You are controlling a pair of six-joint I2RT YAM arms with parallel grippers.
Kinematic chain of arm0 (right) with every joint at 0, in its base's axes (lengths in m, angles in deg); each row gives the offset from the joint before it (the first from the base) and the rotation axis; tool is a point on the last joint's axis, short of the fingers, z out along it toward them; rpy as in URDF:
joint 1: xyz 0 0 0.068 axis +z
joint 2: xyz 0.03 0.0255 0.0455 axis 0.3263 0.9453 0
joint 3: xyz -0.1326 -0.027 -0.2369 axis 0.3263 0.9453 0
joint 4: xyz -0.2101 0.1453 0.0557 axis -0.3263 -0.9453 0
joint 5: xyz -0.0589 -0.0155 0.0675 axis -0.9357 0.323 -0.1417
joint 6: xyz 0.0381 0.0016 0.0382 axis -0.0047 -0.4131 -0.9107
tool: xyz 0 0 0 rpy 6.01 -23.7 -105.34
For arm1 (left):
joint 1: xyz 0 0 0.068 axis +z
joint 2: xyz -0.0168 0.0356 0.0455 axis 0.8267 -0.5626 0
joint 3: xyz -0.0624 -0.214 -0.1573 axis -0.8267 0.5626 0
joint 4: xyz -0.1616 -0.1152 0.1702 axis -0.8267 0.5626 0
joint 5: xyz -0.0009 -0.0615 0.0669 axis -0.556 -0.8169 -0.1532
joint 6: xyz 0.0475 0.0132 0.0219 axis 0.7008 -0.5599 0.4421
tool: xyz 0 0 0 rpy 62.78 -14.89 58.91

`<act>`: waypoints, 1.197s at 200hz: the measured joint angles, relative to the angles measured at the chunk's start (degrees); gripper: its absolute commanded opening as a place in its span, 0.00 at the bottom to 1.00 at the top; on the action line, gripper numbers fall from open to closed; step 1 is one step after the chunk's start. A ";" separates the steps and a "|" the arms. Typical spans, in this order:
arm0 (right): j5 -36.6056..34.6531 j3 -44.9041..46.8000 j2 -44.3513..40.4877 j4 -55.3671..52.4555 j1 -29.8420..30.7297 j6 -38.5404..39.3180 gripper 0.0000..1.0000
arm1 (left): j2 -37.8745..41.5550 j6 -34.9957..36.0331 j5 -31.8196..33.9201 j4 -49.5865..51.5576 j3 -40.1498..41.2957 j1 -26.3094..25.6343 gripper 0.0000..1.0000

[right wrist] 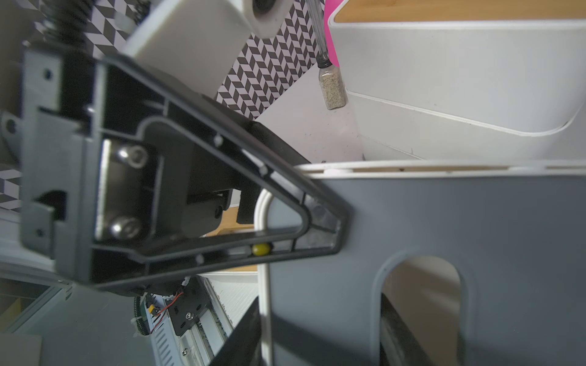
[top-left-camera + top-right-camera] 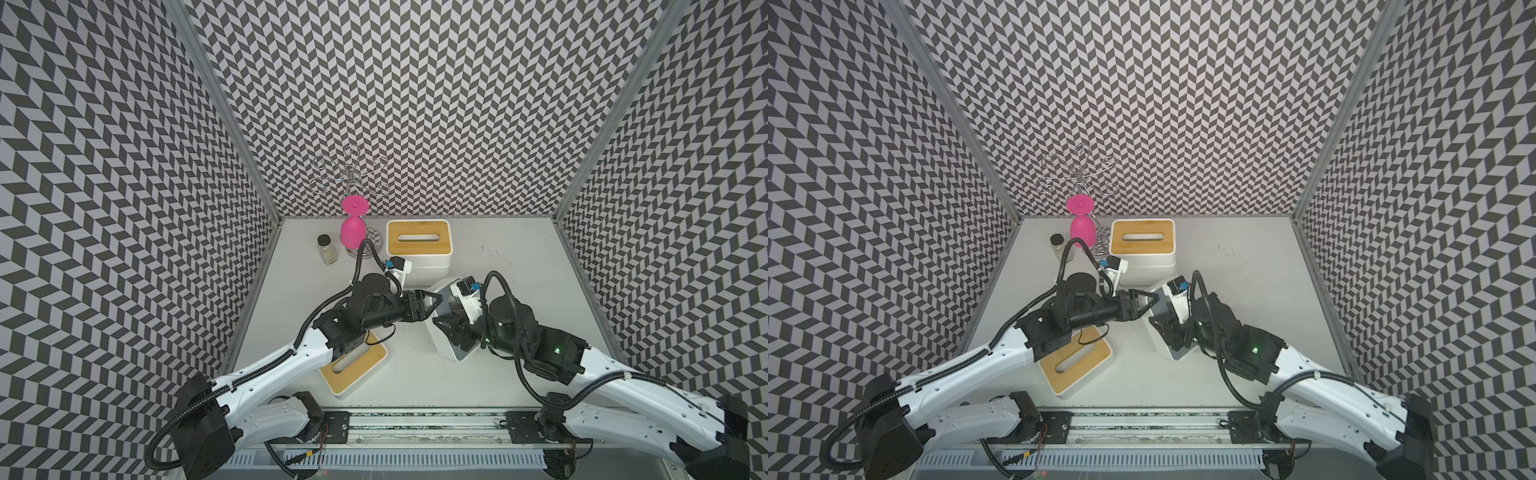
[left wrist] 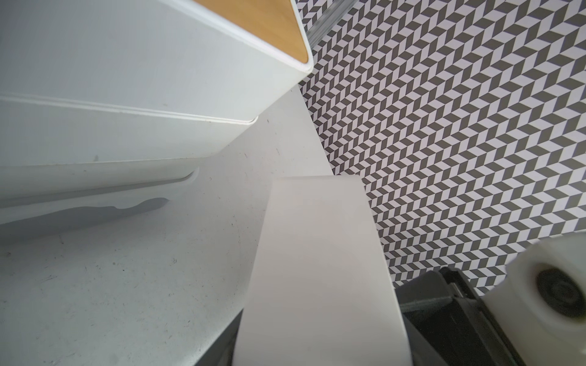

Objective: Stack the tissue boxes
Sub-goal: Pick up the tissue box from the center of the board.

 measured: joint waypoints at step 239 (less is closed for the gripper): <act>-3.39 -20.04 -6.64 -9.66 -1.92 -13.33 0.99 | 11.10 -1.55 -0.17 0.87 -4.85 5.09 0.50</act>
